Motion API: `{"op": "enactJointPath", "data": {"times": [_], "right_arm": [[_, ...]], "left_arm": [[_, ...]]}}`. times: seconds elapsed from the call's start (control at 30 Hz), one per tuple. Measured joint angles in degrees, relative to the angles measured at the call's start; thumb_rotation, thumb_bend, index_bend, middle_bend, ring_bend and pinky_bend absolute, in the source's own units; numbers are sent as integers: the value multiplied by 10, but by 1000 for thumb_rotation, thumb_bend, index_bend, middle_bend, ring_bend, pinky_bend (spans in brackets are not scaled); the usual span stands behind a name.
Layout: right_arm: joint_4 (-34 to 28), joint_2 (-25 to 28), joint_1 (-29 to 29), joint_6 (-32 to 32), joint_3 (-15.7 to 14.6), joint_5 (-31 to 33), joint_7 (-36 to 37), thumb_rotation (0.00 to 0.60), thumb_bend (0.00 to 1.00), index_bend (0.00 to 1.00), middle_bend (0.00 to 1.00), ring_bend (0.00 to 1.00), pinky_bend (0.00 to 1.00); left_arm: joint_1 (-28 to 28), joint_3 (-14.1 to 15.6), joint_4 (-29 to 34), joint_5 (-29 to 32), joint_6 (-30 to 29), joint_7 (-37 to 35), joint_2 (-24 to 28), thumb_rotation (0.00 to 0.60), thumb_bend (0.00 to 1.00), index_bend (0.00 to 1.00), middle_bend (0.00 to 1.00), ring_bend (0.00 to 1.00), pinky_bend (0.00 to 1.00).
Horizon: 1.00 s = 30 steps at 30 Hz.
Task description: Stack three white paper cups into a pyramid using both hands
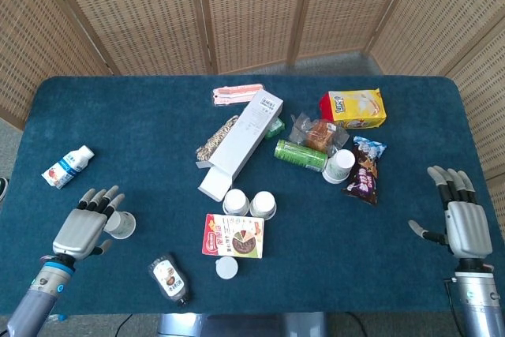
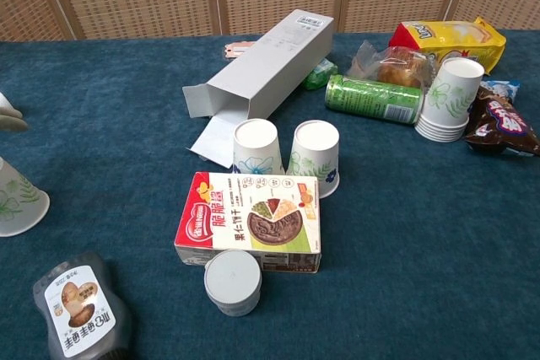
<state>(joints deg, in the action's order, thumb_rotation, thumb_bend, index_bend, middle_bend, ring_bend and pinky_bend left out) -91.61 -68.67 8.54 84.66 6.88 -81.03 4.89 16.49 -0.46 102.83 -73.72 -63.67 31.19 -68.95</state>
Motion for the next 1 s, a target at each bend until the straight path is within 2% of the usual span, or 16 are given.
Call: {"op": "enactJointPath", "data": {"times": [0.1, 0.17, 0.27, 0.33, 0.53, 0.8, 1.0], "right_arm": [[0, 0, -1, -1, 2, 2, 1, 600, 110, 92, 64, 0, 0], [-1, 0, -2, -2, 3, 4, 1, 600, 113, 92, 65, 0, 0], [-2, -1, -3, -2, 5, 6, 1, 600, 112, 92, 67, 0, 0], [-3, -1, -3, -2, 7, 8, 2, 600, 114, 92, 68, 0, 0], [-5, -1, -4, -4, 8, 7, 1, 600, 116, 92, 70, 0, 0], [-6, -2, -6, -5, 10, 7, 0, 600, 116, 93, 70, 0, 0], [-5, -4, -8, 4, 16, 11, -13, 600, 115, 92, 67, 0, 0]], "left_arm": [[7, -3, -2, 17, 3, 16, -11, 600, 320, 22, 1, 0, 151], [12, -4, -4, 26, 3, 21, -18, 600, 319, 118, 54, 27, 251], [14, -5, -8, 28, -6, 27, -26, 600, 320, 277, 205, 198, 396], [13, -5, -12, 26, -17, 30, -32, 600, 322, 319, 253, 276, 449], [12, -2, -27, 22, -40, 46, -49, 600, 337, 344, 404, 384, 517], [14, -3, -23, 12, -49, 28, -51, 600, 338, 343, 401, 385, 519], [23, -11, 13, -36, -59, -10, -20, 600, 337, 344, 401, 385, 518]]}}
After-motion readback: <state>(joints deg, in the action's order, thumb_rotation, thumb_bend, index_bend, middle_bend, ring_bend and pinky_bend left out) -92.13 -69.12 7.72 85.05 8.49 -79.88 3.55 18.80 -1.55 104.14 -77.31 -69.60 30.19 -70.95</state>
